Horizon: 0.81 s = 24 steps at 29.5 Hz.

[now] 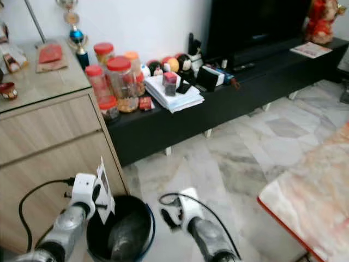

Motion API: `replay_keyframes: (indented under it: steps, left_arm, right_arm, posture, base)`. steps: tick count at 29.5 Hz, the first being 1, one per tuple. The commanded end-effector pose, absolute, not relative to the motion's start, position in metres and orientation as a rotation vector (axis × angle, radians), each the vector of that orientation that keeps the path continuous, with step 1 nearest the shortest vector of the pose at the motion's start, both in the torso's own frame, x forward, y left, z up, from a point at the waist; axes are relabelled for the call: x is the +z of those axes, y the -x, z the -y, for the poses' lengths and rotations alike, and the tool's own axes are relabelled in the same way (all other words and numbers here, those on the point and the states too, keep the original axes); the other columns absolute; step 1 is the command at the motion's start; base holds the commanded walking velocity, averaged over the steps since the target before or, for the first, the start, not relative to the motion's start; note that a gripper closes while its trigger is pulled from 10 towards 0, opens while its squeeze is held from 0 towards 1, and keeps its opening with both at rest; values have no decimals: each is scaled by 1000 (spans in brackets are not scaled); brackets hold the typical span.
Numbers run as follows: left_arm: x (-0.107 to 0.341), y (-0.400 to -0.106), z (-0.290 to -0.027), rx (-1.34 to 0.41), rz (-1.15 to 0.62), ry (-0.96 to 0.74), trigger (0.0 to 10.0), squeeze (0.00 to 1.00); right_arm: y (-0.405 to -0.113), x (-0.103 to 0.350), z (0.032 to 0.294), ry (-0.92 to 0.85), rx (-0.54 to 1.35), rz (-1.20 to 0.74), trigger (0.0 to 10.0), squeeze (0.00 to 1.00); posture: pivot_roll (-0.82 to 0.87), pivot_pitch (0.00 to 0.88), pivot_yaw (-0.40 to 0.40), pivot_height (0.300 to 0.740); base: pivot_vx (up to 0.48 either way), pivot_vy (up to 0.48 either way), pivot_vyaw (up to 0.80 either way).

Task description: Picking trash to rubbish bin

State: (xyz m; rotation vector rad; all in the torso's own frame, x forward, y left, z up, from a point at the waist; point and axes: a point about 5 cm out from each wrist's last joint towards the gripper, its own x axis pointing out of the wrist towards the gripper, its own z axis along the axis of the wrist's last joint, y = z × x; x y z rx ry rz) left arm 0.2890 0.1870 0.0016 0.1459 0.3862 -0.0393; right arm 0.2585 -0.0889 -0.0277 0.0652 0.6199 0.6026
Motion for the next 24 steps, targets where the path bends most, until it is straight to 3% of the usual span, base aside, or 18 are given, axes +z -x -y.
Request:
replay_keyframes:
  steps: [1,6,24]
  left_arm:
    - [0,-288,-187,-60,-394,-166,10000,0]
    - [5,-293,-173,-115,-360,-152,10000,0]
    - [5,-291,-187,-40,-351,-204,10000,0]
  right_arm:
    - [-258,-29,98,-64,588,-624,10000,0]
    - [-270,-10,84,-80,775,-531,10000,0]
    - [-270,-9,84,-82,768,-510,10000,0]
  posture:
    - [76,19,48,740]
    - [60,29,32,740]
    - [51,41,6,740]
  base:
    - [0,0,0]
    - [0,0,0]
    - [0,0,0]
